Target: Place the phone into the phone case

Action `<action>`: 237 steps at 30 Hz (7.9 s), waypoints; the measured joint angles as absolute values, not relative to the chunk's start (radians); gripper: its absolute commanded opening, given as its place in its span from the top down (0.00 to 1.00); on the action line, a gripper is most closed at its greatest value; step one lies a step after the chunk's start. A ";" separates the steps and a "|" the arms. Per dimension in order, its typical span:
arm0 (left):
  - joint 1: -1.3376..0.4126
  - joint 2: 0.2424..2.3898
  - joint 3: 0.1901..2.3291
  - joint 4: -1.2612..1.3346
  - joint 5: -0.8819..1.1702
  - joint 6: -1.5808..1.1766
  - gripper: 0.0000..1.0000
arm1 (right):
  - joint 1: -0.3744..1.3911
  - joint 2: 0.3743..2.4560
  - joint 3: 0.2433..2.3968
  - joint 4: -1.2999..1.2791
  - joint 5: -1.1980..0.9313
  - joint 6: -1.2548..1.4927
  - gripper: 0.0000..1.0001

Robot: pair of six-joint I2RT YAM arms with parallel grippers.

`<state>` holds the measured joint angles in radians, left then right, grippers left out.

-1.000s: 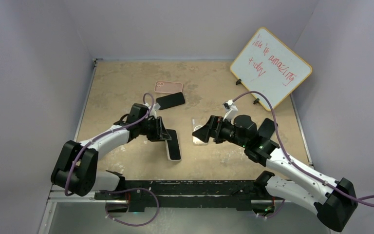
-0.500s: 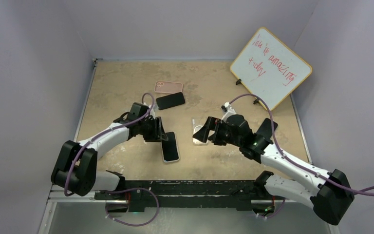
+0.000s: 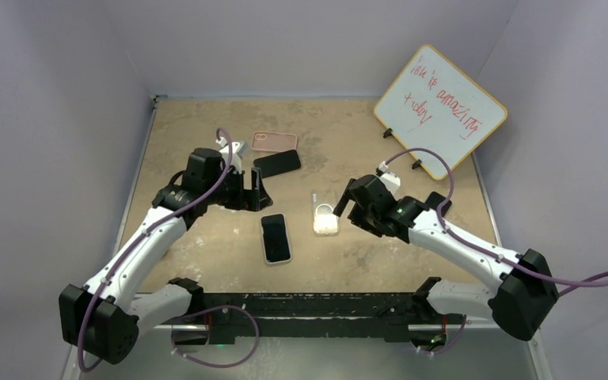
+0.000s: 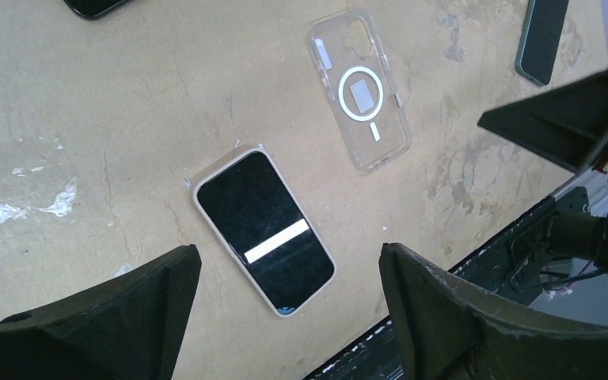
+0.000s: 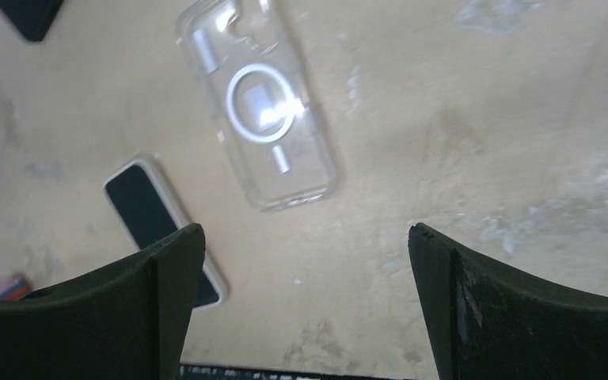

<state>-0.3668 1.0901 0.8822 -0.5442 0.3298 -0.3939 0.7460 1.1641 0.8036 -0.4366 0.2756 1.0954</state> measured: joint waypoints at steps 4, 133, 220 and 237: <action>-0.367 1.058 0.897 -0.571 0.334 -0.340 0.13 | 0.731 1.218 0.856 -0.550 0.422 1.118 0.01; -0.360 0.975 0.855 -0.585 0.310 -0.269 0.09 | 0.457 1.505 0.771 -0.334 0.316 0.673 0.24; -0.353 0.927 0.852 -0.588 0.252 -0.270 0.02 | 0.865 1.571 0.710 0.298 0.464 0.498 0.71; -0.353 0.927 0.852 -0.588 0.253 -0.271 0.02 | 0.911 1.571 0.691 0.298 0.567 0.550 0.53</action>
